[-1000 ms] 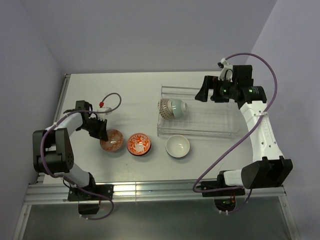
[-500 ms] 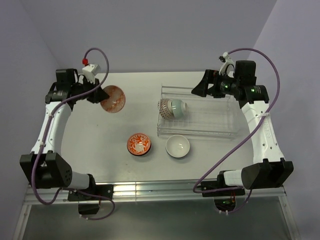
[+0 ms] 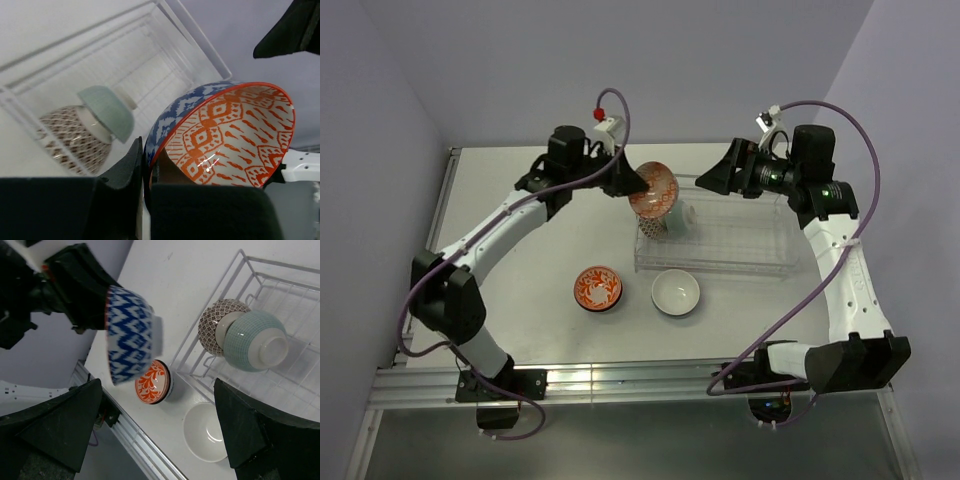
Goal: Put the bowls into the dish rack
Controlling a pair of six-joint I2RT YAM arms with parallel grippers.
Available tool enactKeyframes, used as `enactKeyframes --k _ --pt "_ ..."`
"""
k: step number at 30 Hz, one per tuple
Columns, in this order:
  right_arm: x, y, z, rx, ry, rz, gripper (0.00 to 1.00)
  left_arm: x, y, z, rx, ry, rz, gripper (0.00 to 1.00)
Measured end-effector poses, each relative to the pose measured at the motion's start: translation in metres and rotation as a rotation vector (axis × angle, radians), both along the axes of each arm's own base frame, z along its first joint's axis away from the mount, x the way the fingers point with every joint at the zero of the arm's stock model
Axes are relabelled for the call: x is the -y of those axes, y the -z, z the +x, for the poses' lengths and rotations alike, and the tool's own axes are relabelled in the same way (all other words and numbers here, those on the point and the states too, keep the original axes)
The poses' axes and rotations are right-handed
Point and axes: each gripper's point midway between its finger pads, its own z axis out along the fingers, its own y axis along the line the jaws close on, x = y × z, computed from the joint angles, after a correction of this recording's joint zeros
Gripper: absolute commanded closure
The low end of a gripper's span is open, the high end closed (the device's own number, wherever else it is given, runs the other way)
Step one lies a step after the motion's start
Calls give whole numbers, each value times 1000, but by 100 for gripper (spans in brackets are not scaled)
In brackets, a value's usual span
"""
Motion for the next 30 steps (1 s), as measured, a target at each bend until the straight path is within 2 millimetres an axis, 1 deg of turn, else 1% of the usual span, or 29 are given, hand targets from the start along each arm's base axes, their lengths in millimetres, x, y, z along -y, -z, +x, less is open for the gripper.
enactKeyframes --k 1,4,6,8,12,20,23,24,26,27,29,30 --pt "-2 0 -3 5 -6 1 0 14 7 -3 -31 17 -11 100" --pt "-7 6 -13 7 -23 5 0 40 20 -10 -94 54 -32 100" --pt "-9 13 -19 -3 -28 7 0 55 25 -17 -124 84 -50 100" --pt "-11 19 -21 -12 -31 8 0 66 28 -24 -154 113 -65 100" --pt "-13 26 -20 -23 -35 12 0 77 23 -33 -168 153 -97 100" --pt "-20 37 -24 -68 -57 30 1 83 7 -38 -152 191 -155 100" --pt "-25 36 -27 -86 -81 59 9 84 7 -39 -153 197 -167 100" --pt "-27 36 -28 -91 -90 69 14 84 8 -40 -158 199 -169 100" --pt "-29 36 -29 -104 -106 87 20 84 9 -41 -165 201 -171 100" --pt "-31 37 -30 -115 -114 97 26 84 10 -41 -165 200 -172 100" --pt "-32 36 -31 -124 -124 110 32 84 12 -41 -167 198 -172 100" --pt "-33 37 -31 -135 -120 115 40 84 13 -40 -166 195 -173 100"
